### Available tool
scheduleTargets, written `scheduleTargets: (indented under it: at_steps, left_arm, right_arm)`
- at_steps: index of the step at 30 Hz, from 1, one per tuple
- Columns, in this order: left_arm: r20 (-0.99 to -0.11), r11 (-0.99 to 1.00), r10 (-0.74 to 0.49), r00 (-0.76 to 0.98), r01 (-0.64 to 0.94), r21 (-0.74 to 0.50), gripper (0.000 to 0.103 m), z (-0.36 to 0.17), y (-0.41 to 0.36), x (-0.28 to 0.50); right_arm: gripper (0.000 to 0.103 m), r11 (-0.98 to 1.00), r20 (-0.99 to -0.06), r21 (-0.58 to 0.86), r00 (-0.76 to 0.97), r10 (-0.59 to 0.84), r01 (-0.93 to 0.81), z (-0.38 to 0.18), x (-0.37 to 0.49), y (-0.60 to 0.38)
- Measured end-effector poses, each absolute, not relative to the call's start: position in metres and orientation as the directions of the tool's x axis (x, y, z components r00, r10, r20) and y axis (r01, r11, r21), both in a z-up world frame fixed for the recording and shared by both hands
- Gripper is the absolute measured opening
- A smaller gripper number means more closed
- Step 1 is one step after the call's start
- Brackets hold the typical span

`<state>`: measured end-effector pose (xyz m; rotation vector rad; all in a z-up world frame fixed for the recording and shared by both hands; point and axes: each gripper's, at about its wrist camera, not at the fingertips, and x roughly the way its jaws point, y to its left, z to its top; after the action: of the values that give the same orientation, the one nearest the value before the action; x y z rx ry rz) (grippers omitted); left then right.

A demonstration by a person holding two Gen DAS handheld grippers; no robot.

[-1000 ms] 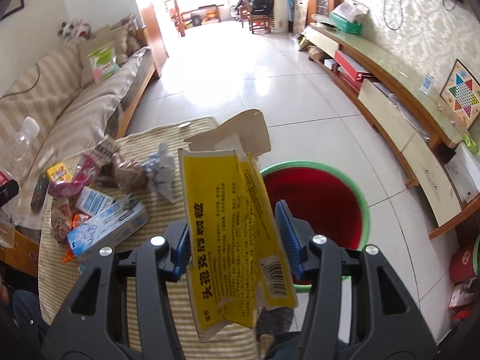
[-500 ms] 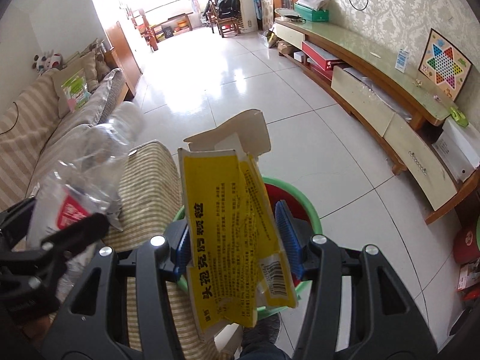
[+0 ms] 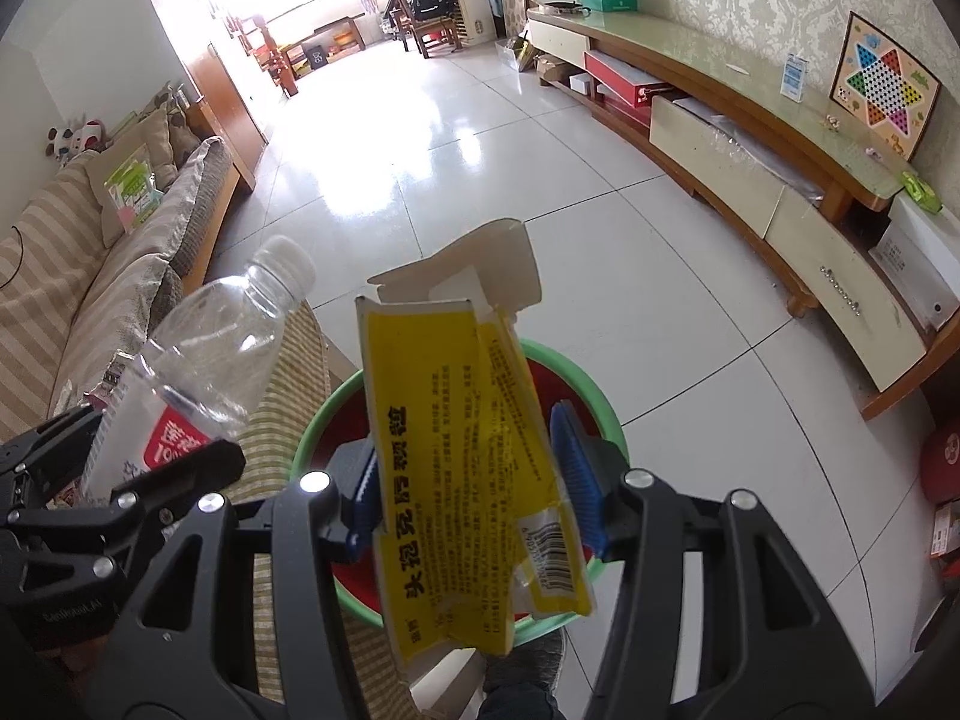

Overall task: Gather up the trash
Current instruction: 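Carry the yellow wrapper and water bottle over the red bin and release both, then grasp the toothpaste box with the right tool while the left tool grasps the yellow juice box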

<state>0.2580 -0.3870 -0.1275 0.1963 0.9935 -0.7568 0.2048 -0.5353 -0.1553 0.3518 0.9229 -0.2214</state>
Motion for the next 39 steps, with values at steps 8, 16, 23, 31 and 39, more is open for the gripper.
scheduleTargets:
  at_steps: [8,16,23,31,39]
  left_arm:
    - [-0.795,0.722,-0.531,0.294,0.649,-0.242,0.090,-0.138,-0.372,0.262]
    - [-0.783,0.744,-0.532,0.323,0.620,-0.249,0.095,-0.133,-0.346,0.264]
    - [-0.777,0.784,-0.490,0.396,0.590,-0.193,0.095,-0.117,-0.316,0.256]
    - [-0.775,0.850,-0.428,0.465,0.498,-0.170,0.095,-0.080,-0.261,0.244]
    - [-0.725,0.911,-0.365,0.585,0.386,-0.147,0.095,-0.048,-0.173,0.208]
  right_arm:
    - [0.051,0.912,-0.810,0.242,0.586,0.002,0.332,-0.161,0.210,-0.538]
    - [0.084,0.916,-0.796,0.241,0.605,-0.003,0.322,-0.154,0.210,-0.532]
    - [0.098,0.919,-0.796,0.190,0.602,-0.062,0.346,-0.141,0.208,-0.518]
    - [0.098,0.934,-0.792,0.116,0.599,-0.118,0.338,-0.119,0.201,-0.470]
    - [0.098,0.956,-0.746,0.102,0.657,-0.109,0.275,-0.101,0.179,-0.395]
